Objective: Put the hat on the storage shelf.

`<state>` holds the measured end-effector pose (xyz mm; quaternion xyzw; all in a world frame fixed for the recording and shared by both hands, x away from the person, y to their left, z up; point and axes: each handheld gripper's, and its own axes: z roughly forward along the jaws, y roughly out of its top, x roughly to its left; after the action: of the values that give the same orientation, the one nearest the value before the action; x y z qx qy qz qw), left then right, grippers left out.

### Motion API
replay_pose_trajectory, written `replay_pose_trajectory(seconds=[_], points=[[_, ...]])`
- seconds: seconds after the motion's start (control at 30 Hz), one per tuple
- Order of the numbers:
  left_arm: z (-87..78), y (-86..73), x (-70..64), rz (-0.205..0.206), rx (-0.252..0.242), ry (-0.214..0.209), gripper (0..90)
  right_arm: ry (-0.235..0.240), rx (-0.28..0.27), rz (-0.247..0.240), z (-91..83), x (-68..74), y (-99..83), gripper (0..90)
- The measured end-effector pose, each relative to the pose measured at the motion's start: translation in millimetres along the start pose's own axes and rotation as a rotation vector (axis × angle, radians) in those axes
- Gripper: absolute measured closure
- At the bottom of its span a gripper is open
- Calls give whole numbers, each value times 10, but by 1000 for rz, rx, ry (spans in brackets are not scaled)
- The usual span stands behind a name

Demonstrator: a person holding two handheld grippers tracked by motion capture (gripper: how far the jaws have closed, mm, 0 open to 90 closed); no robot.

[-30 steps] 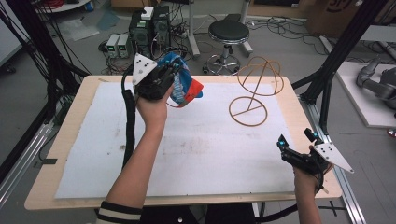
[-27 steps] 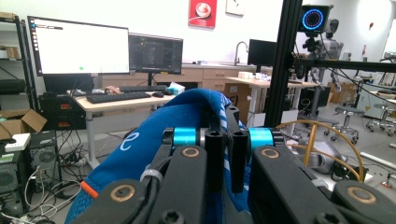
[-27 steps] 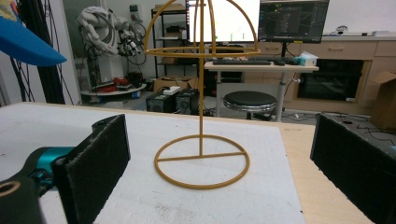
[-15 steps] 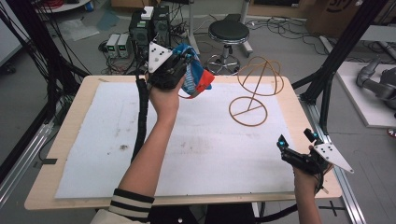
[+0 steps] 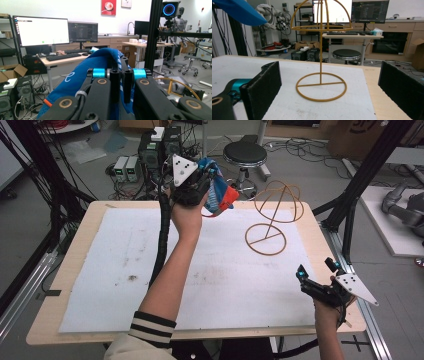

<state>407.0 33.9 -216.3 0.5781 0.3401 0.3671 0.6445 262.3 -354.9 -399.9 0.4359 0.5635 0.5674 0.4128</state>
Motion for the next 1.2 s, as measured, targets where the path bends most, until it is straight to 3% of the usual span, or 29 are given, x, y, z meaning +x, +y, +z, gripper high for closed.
replay_pose_trajectory(seconds=[0.33,0.8,1.2], points=[[176,77,-93,1,-7,5,889,-1,0,11,0,-5,-4,44],[471,205,-232,44,-23,10,889,2,-2,-1,-14,-10,-19,44],[703,299,-333,56,-46,30,889,13,-8,7,-32,7,-6,44]])
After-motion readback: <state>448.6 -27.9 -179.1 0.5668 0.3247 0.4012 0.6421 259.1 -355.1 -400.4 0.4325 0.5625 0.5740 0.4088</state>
